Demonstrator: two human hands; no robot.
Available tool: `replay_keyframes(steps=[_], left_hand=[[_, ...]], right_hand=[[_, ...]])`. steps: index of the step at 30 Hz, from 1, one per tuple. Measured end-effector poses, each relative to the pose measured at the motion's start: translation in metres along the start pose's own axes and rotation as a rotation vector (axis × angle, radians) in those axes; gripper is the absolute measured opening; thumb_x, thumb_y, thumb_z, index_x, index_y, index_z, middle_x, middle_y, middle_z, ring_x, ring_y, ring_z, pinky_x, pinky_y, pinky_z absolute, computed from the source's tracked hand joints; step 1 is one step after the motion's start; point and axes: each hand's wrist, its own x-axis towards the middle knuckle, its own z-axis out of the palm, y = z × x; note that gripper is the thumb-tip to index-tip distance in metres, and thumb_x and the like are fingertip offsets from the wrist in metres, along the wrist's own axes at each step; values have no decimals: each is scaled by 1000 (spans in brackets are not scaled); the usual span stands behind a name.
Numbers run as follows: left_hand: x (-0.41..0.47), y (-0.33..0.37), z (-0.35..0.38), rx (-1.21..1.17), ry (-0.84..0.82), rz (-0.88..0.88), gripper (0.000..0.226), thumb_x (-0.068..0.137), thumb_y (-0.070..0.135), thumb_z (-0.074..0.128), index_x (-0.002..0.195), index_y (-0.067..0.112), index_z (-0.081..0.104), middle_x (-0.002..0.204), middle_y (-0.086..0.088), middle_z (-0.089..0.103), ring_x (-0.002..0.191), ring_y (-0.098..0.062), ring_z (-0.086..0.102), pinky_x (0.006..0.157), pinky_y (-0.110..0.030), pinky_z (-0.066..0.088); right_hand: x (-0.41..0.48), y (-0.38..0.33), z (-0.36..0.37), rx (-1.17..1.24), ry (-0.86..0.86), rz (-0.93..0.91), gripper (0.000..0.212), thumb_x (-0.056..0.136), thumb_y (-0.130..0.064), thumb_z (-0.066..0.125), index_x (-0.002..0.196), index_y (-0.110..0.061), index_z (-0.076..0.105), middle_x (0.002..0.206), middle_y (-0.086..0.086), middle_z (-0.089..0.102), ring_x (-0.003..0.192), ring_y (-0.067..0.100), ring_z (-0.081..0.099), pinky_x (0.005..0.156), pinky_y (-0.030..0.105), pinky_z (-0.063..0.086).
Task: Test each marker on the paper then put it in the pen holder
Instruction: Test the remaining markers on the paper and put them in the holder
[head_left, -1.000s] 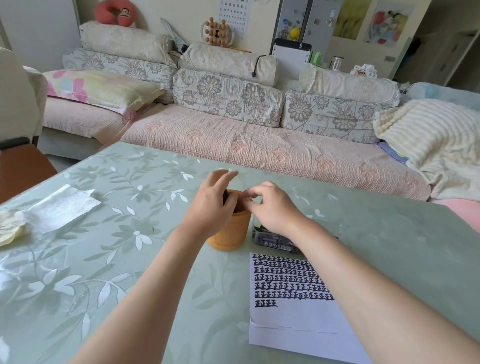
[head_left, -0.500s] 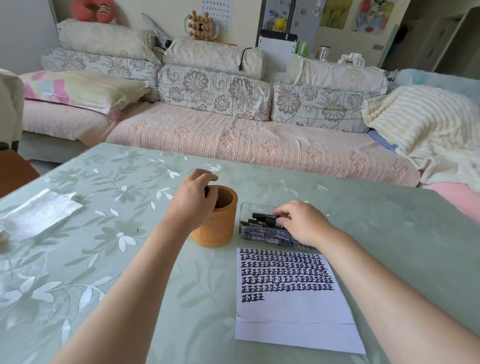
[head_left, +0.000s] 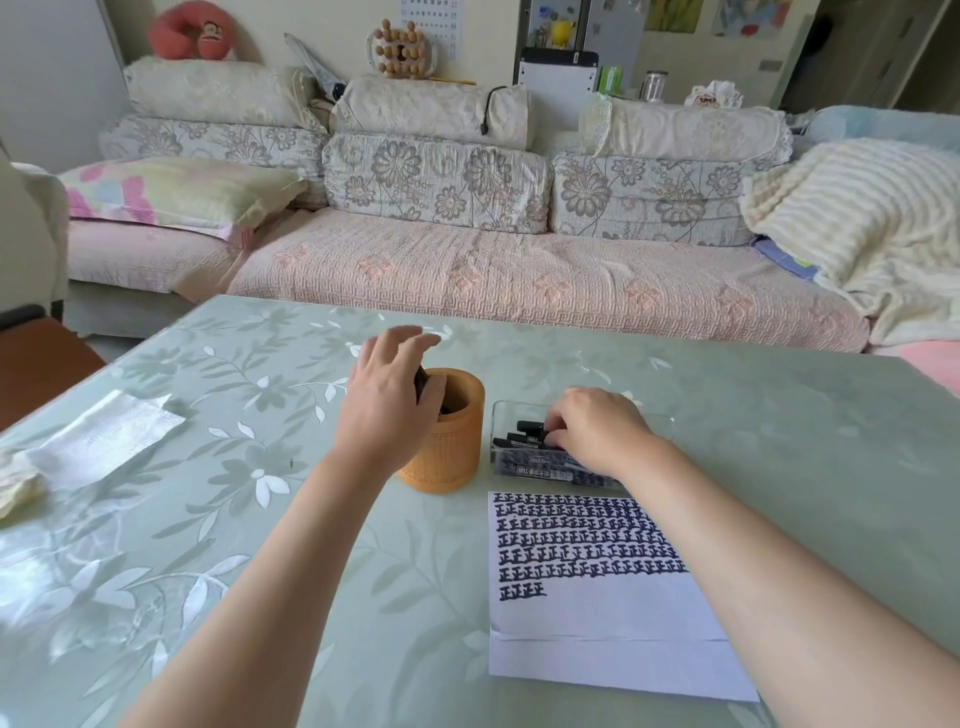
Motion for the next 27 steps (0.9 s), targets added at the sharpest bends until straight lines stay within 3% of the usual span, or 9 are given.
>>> replay_keyframes(steps=[7,10,12,14,18,22,24,27], left_hand=[[-11,41,-19,-47,55,155,25,87,19,53,109,17,64,104,1,57,98,-21,50,88,-32,40],[-22,57,-19,-135,-5,199,24,88,17,53,110,17,63,99,3,57,92,-19,54,81,-34,46],[-30,64,-16,-181,-56,189,26,88,16,56,113,17,61,100,4,57,93,-16,56,82,-34,48],[-40,70,-13,-212,-137,164,31,88,20,59,119,19,57,104,6,56,98,-13,55,87,-33,48],[-64,78,-11,-215,-278,55,36,89,33,60,124,27,52,108,11,55,94,-4,53,79,-21,42],[-83,84,-14,-256,-304,21,21,91,24,61,112,26,59,94,14,57,75,-2,51,64,-17,39],[-89,85,-16,-260,-288,6,19,91,19,62,109,23,63,93,13,58,74,-3,49,64,-11,37],[-95,85,-18,-258,-311,9,20,90,16,63,109,19,65,97,7,63,79,-6,52,68,-10,38]], right_hand=[[-21,-17,-32,301,127,-92,18,100,-29,51,116,-20,54,110,1,65,96,21,61,81,38,50],[-35,-28,-45,453,266,-163,30,101,-21,50,131,-19,52,117,2,63,104,14,60,85,25,45],[-45,-33,-50,527,367,-175,29,101,-18,50,129,-19,56,110,-6,63,91,1,57,77,13,39],[-56,-36,-49,657,421,-132,23,100,-17,51,120,-22,59,95,-14,62,77,-2,58,71,12,43],[-79,-37,-42,1190,369,111,15,101,-10,47,105,-21,57,101,14,69,67,16,68,67,34,57],[-100,-36,-40,1523,287,299,12,101,-7,46,102,-12,57,112,31,64,64,19,68,65,35,58],[-110,-35,-35,1505,235,336,13,100,-5,46,100,-11,57,109,28,64,65,18,68,64,33,57],[-122,-27,-27,1131,231,353,17,95,-8,51,105,-17,63,106,5,63,76,8,64,71,22,51]])
